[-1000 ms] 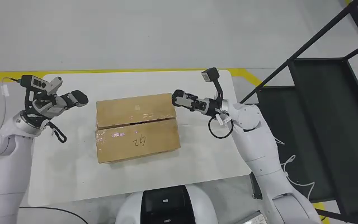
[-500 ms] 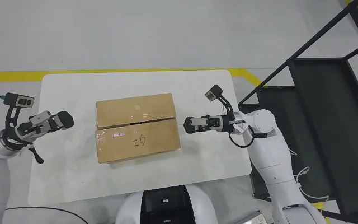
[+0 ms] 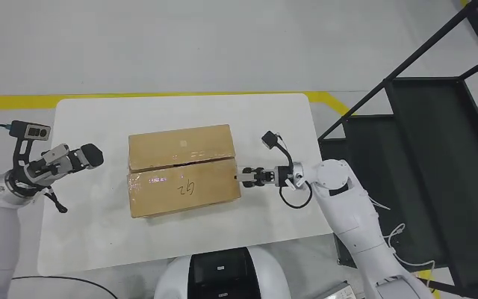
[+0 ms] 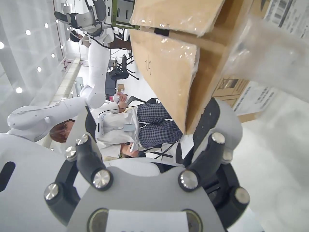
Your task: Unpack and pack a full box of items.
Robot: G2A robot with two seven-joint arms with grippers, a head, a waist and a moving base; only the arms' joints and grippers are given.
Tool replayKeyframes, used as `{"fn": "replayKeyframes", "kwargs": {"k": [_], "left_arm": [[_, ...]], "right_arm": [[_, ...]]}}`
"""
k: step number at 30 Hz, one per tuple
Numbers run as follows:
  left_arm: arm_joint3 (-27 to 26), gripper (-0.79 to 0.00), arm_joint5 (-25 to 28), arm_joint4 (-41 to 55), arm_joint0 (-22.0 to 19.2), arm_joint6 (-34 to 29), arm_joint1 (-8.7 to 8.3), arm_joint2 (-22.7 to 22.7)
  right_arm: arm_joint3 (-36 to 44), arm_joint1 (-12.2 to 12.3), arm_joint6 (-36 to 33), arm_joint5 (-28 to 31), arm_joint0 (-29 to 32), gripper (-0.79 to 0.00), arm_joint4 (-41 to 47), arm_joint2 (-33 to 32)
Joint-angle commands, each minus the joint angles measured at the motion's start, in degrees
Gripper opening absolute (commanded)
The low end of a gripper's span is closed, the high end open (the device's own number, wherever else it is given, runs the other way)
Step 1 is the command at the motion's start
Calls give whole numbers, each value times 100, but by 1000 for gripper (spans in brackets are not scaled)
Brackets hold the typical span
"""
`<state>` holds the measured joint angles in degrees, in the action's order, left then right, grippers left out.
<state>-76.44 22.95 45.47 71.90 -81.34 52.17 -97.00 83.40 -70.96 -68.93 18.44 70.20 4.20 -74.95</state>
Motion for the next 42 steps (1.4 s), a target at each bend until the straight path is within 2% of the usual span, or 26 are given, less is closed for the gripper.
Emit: {"fn": "replayKeyframes", "kwargs": {"k": [1, 6, 13, 22, 28, 33, 42], "left_arm": [[-5, 0, 15, 21, -1, 16, 4, 16], [-37, 0, 41, 70, 10, 42, 10, 31], [1, 0, 59, 127, -5, 61, 16, 41], [54, 0, 68, 112, -31, 69, 16, 38], [121, 0, 90, 109, -59, 91, 11, 0], [131, 0, 108, 113, -74, 109, 18, 36], [126, 0, 84, 96, -70, 85, 18, 49]], "right_arm": [[-67, -1, 118, 101, -90, 0, -142, 88], [-261, -12, 421, 341, -305, 0, -174, 242], [-525, -42, 491, 441, -578, 0, 4, 554], [-565, -22, 675, 551, -638, 0, 828, 436], [-50, 70, 153, 286, -427, 0, 1507, 197], [419, 115, -370, -61, -211, 0, 2063, 241], [1025, 192, -897, -609, 231, 0, 2425, 411]]}}
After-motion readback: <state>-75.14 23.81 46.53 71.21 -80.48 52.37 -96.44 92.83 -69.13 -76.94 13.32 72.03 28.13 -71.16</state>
